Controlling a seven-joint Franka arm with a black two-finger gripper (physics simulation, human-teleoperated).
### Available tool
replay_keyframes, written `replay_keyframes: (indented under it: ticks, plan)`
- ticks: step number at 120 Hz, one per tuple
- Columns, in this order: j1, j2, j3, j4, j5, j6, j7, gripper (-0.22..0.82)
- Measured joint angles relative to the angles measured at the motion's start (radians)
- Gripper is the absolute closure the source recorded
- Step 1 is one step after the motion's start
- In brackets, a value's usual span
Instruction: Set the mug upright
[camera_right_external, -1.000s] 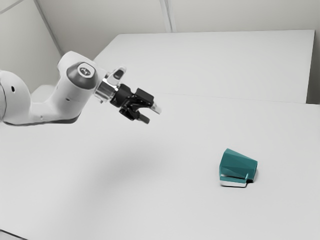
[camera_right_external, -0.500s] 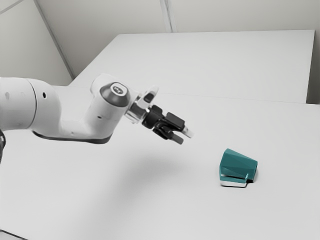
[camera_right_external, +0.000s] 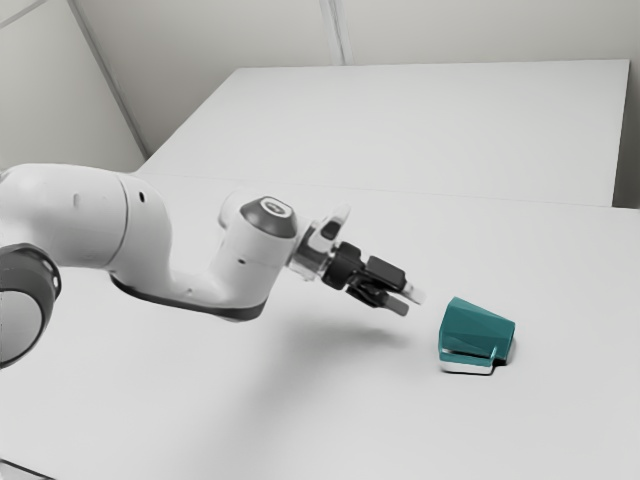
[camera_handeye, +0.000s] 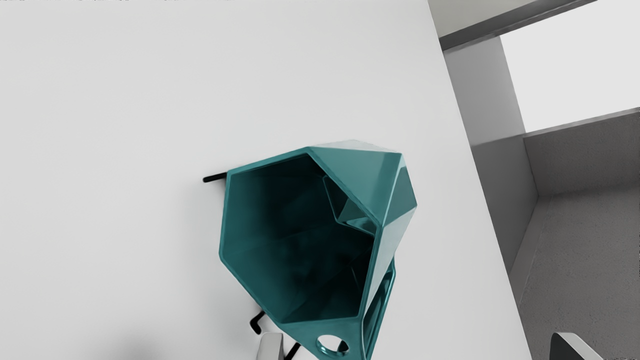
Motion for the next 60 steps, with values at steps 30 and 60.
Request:
replay_keyframes:
  ticks: [30, 60]
  plan:
    - [-0.044, 0.052, 0.001, 0.033, -0.050, 0.001, 0.070, 0.03]
    - [-0.078, 0.093, 0.001, 0.074, -0.089, 0.002, 0.127, 0.03]
